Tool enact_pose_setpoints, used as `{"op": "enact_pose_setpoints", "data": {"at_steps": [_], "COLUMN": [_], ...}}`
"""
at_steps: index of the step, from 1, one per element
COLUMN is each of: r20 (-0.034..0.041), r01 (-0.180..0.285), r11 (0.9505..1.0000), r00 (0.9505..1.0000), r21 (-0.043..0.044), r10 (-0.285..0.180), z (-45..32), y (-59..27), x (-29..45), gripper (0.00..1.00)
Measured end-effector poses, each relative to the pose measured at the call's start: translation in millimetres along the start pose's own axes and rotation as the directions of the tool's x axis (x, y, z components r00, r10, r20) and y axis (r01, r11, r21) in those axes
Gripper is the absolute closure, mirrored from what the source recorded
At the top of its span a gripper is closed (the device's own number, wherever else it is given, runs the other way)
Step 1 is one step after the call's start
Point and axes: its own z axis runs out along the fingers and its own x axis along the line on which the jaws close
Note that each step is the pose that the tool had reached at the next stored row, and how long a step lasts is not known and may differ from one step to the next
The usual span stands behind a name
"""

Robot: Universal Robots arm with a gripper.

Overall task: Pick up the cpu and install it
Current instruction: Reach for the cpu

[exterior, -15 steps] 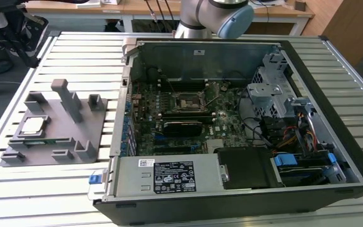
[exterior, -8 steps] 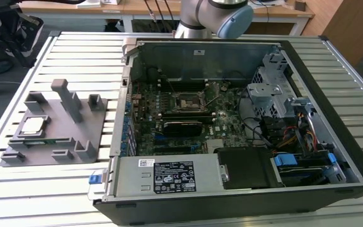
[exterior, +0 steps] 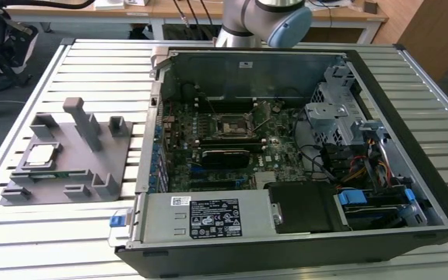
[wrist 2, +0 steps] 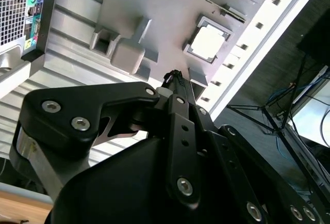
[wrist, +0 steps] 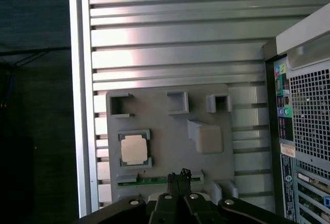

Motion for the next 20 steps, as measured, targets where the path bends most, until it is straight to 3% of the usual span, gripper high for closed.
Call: {"op": "enact_pose_setpoints", "data": {"at_steps": [13,20], "r20": [0.0000,-0.0006], "r01": [0.000,0.000], "r11": [1.0000,1.0000], "r00": [1.0000,1.0000], "r21": [0.0000,0.0000], "r10": [0.000,0.000], "z": [1.7,2.3], "y": [-2.9,-3.7], "x": [34.1,43.6], "gripper": [0.89,0.89]}}
